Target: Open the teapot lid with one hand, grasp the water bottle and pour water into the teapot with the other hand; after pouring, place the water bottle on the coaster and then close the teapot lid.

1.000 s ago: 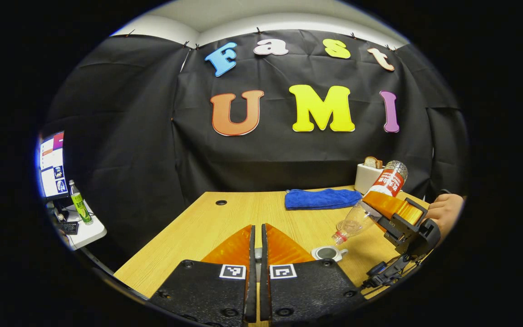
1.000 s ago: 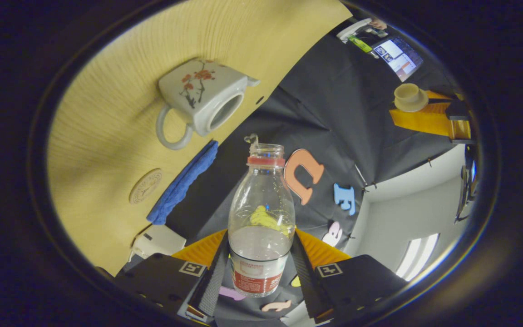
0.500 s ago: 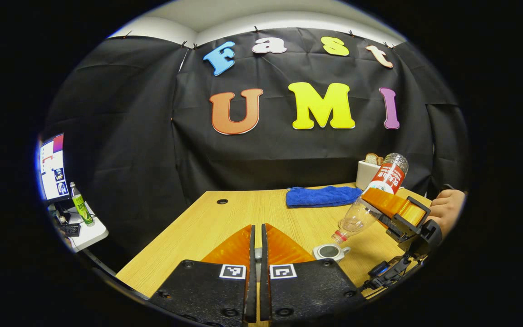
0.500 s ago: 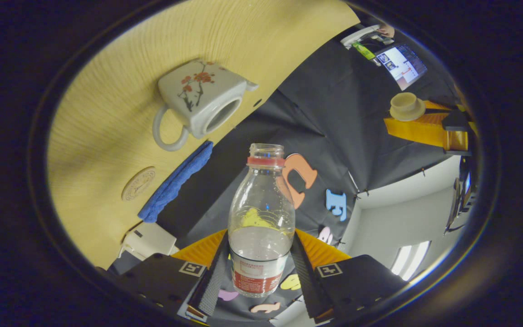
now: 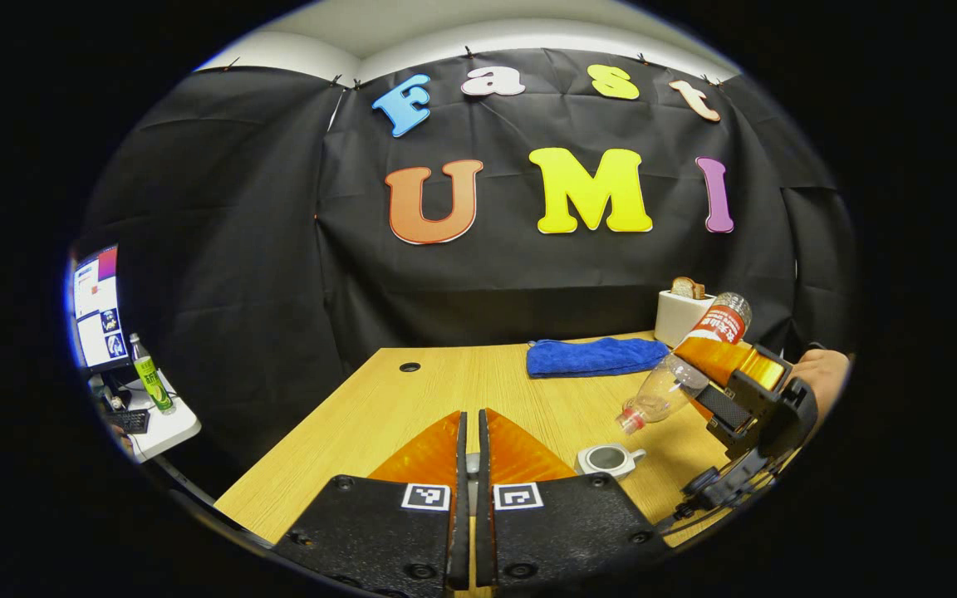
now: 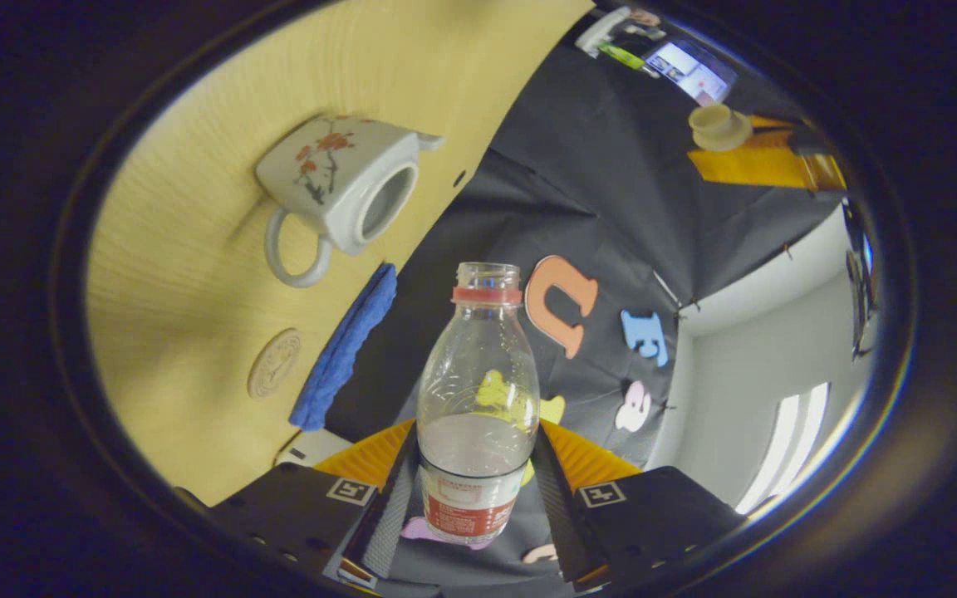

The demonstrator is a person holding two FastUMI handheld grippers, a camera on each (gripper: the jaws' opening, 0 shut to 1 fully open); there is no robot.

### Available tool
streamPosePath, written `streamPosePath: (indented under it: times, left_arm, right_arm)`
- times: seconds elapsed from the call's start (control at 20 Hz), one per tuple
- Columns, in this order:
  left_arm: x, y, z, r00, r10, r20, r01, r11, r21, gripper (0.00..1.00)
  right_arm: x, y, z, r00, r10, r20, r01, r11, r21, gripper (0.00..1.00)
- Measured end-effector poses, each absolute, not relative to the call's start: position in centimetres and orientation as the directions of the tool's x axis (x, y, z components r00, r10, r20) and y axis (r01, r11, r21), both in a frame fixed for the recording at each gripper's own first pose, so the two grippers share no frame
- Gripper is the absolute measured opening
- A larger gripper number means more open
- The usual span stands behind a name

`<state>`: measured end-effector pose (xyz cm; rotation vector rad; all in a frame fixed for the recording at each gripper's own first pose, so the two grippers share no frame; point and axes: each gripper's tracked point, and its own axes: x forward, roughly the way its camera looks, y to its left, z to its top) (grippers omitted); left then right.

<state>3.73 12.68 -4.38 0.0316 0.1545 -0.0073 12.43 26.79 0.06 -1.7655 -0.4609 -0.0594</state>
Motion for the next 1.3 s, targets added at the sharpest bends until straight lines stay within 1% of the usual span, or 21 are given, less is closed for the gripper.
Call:
streamPosePath:
  times: [0.05, 0.1, 0.15, 0.2, 0.25, 0.35, 0.4, 0.5, 0.6, 0.7, 0.8, 1.0, 1.1, 1.15, 1.3]
  left_arm:
    - [3.7, 12.6, -4.4, 0.988, -0.003, -0.155, 0.008, 1.0, 0.03, 0.05]
    - [3.9, 12.6, -4.4, 0.988, -0.003, -0.156, 0.008, 0.999, 0.032, 0.05]
    - [3.9, 12.4, -4.4, 0.988, -0.002, -0.157, 0.008, 0.999, 0.037, 0.05]
    - [3.9, 12.3, -4.5, 0.988, 0.003, -0.157, 0.005, 0.999, 0.049, 0.05]
    - [4.0, 12.2, -4.4, 0.988, 0.005, -0.155, 0.003, 0.999, 0.053, 0.05]
    - [3.9, 11.7, -3.8, 0.991, 0.001, -0.136, 0.004, 0.999, 0.036, 0.05]
    - [3.9, 11.2, -3.7, 0.991, -0.011, -0.131, 0.015, 0.999, 0.028, 0.05]
    - [3.9, 10.8, -3.7, 0.992, -0.022, -0.127, 0.026, 0.999, 0.032, 0.05]
    - [4.0, 10.8, -4.1, 0.991, -0.015, -0.136, 0.023, 0.998, 0.053, 0.05]
    - [4.3, 10.7, -4.4, 0.989, -0.008, -0.146, 0.018, 0.997, 0.068, 0.06]
    - [4.3, 10.6, -4.6, 0.988, -0.005, -0.153, 0.017, 0.997, 0.075, 0.06]
    - [4.1, 9.9, -4.0, 0.99, -0.026, -0.136, 0.035, 0.997, 0.063, 0.06]
    - [4.2, 9.7, -3.7, 0.991, -0.035, -0.128, 0.041, 0.998, 0.05, 0.06]
    - [4.2, 9.8, -3.9, 0.991, -0.032, -0.131, 0.039, 0.998, 0.05, 0.06]
    - [4.1, 10.1, -4.0, 0.99, -0.023, -0.138, 0.03, 0.998, 0.051, 0.06]
  right_arm:
    - [12.7, 26.3, -0.1, 0.928, 0.258, 0.269, 0.303, -0.105, -0.947, 0.75]
    - [12.9, 25.7, -0.3, 0.94, 0.238, 0.246, 0.261, -0.034, -0.965, 0.73]
    - [13.1, 25.1, -0.5, 0.949, 0.22, 0.224, 0.22, 0.044, -0.975, 0.74]
    - [13.4, 24.3, -0.9, 0.96, 0.201, 0.195, 0.166, 0.154, -0.974, 0.74]
    - [13.2, 23.7, -0.6, 0.964, 0.189, 0.189, 0.145, 0.222, -0.964, 0.75]
    - [13.7, 21.8, -0.3, 0.974, 0.154, 0.168, 0.1, 0.372, -0.923, 0.74]
    - [13.9, 21.2, -0.5, 0.978, 0.144, 0.151, 0.075, 0.428, -0.9, 0.74]
    - [14.3, 20.2, -0.7, 0.985, 0.125, 0.117, 0.027, 0.561, -0.827, 0.75]
    - [15.1, 18.4, -0.4, 0.992, 0.09, 0.091, -0.006, 0.74, -0.672, 0.75]
    - [16.1, 17.6, -0.4, 0.995, 0.081, 0.058, -0.037, 0.843, -0.536, 0.75]
    - [17.1, 17.0, -0.8, 0.997, 0.075, 0.018, -0.062, 0.913, -0.402, 0.75]
    - [18.5, 16.6, -1.1, 0.993, 0.104, -0.056, -0.113, 0.971, -0.213, 0.75]
    - [19.5, 16.8, -1.3, 0.988, 0.133, -0.083, -0.14, 0.987, -0.082, 0.74]
    - [20.7, 17.4, -1.5, 0.98, 0.172, -0.099, -0.17, 0.985, 0.03, 0.75]
    - [22.8, 18.4, -2.2, 0.966, 0.24, -0.094, -0.225, 0.963, 0.149, 0.75]
